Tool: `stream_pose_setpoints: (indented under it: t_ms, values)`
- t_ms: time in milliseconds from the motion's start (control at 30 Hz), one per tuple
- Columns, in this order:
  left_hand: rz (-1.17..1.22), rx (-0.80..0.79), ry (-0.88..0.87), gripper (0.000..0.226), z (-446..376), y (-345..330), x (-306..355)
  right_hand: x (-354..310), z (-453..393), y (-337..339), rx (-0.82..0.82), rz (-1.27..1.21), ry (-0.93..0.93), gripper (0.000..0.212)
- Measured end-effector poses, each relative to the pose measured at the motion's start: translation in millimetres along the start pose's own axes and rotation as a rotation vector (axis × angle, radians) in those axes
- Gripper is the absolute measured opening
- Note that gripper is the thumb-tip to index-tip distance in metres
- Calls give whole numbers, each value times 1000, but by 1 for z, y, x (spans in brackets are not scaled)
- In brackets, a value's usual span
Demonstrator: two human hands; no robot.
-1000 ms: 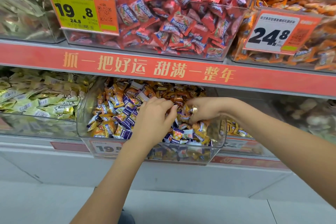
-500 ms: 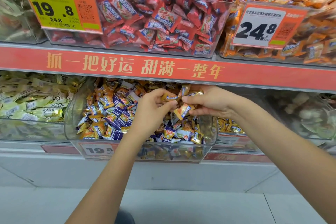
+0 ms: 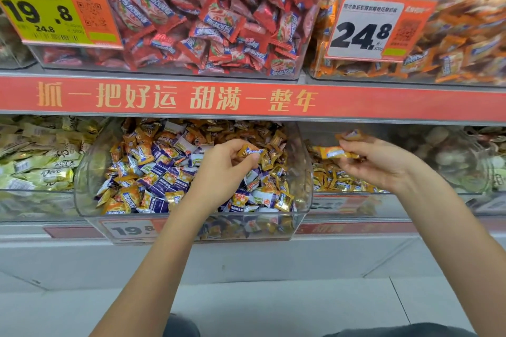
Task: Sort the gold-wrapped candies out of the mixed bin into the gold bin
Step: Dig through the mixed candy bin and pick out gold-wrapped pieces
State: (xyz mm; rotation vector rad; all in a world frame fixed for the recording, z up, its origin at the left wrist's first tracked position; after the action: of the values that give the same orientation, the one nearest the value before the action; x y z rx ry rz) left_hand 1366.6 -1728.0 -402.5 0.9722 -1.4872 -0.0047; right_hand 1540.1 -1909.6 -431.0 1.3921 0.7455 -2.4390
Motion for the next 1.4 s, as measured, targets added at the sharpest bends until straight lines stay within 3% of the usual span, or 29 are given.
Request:
stream_pose_setpoints:
  t_ms: [200,333,400,467,533,567,633,667,733,833,1000,1067,1133,1233,1300,1333,1400]
  values:
    - [-48,-69,-15,11,-1,-13,2,6,-20,34,-171,506,-42,27]
    - [-77,-74,-29,18,-4,-18,6,-20,-30,52,-32,810,175,24]
    - [-81,-78,-19,20,-4,-21,7,-8,-38,36,-174,1185,231,30]
    - [-67,-68,-23,17,-4,-22,9,36,-46,38,-392,1541,-7,43]
    - [-67,-51,-6,17,-4,-22,8,37,-52,41,-388,1722,21,45]
    - [-67,-31,-7,18,-4,-21,9,18,-50,33,-272,1678,145,38]
    - [-47,23,-14,13,-4,-17,12,-31,-27,26,79,1307,488,28]
    - [-25,50,-15,10,-3,-15,14,-45,-3,19,158,1089,662,26]
    - [48,67,-8,9,0,-14,19,-45,48,-18,15,818,867,28]
    - [174,4,9,11,4,-18,28,-9,75,-75,-290,940,855,40]
    - [268,-68,8,8,12,-27,36,-10,75,-71,-224,750,853,16]
    - [210,-97,0,10,10,-26,32,-20,75,-46,-66,661,871,11]
    - [179,-100,14,19,6,-16,22,-33,70,-1,209,576,883,5]
    - [141,-139,21,23,4,-6,11,-36,67,25,460,901,856,10]
    - [16,-259,20,20,6,-16,4,-39,82,1,432,1061,1010,19]
    - [-63,-336,15,18,9,-25,-1,-39,90,-24,328,1096,1089,21]
    - [-264,-491,-50,21,16,-46,-8,-22,90,-87,-51,1257,1070,23]
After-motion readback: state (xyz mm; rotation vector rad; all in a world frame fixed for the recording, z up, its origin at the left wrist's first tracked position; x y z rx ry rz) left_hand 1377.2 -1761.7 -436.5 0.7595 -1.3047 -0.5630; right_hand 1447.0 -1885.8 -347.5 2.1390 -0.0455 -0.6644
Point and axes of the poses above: each hand's wrist, its own z-axis away from the middle knuckle, its own y-axis out of the back of the hand, x = y × z, the point moved 10 cm from there along -z, towards the middle knuckle, and after that the axes turned 3 degrees about -z, right-handed, at the moved point
